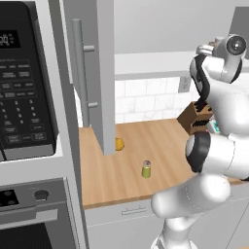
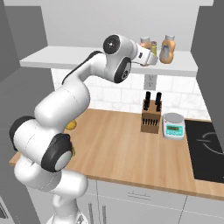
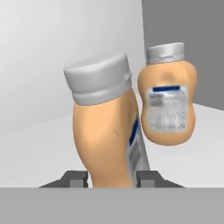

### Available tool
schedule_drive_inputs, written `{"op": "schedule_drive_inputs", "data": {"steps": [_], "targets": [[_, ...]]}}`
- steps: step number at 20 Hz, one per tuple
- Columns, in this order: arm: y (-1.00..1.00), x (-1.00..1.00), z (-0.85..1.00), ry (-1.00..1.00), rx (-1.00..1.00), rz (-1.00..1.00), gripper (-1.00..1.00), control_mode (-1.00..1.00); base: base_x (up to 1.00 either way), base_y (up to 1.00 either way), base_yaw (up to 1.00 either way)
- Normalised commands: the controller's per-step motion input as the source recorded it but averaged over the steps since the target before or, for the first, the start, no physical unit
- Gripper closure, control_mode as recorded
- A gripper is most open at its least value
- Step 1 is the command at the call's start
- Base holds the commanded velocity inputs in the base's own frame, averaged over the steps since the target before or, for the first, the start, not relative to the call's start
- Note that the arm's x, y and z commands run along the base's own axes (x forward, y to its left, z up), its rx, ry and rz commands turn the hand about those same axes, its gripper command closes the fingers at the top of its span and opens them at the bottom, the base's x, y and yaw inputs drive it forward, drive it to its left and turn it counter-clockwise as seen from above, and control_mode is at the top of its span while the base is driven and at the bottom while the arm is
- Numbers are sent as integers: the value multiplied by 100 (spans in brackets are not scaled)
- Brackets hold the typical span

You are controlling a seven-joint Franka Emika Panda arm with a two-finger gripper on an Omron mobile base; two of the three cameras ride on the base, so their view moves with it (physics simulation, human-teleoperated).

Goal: Put the shaker and condiment bottle from the counter next to their counterparts in the cabinet.

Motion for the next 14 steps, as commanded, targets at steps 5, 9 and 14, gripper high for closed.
{"op": "schedule_drive_inputs", "data": {"steps": [5, 9, 14], "targets": [[-25, 26, -3, 1, 0, 0, 100, -100, 0, 0, 0], [-22, 30, -4, 7, 0, 0, 100, -100, 0, 0, 0], [-22, 31, -7, 8, 0, 0, 100, -100, 0, 0, 0]]}}
